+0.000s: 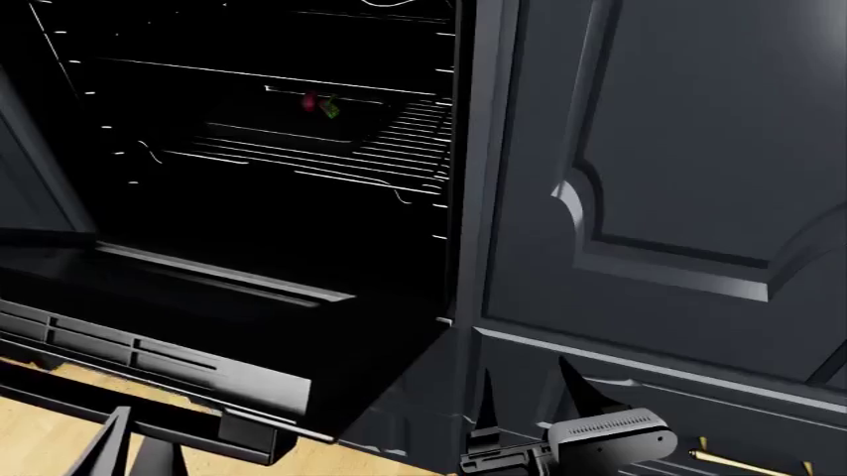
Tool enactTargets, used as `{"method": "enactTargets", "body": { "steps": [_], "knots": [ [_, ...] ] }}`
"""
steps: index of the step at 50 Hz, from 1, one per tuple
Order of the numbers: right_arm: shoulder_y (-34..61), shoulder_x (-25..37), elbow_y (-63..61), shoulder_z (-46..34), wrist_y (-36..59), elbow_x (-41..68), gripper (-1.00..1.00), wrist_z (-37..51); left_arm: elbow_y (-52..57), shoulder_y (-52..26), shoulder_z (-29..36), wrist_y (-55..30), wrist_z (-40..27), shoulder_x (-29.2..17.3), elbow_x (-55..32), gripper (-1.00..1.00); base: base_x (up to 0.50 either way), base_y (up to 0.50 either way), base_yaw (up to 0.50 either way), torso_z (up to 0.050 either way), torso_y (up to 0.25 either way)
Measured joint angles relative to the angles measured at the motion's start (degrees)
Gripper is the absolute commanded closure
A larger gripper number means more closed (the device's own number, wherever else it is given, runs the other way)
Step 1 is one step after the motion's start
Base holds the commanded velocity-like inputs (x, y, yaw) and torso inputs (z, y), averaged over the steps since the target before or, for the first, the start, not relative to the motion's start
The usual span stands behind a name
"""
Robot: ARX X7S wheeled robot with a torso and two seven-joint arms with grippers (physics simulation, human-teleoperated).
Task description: Open the oven door
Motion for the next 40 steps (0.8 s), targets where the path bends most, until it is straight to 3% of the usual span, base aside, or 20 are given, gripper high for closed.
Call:
{"method": "enactTargets", "body": {
  "steps": [40],
  "knots": [
    [0.02, 0.18, 0.06, -0.42, -0.17, 0.1, -1.0, 0.46, -8.48, 6.08, -2.5, 6.23, -9.26, 3.39, -1.99, 1.0, 0.0, 0.0, 0.01, 0.001, 0.002]
  ]
}}
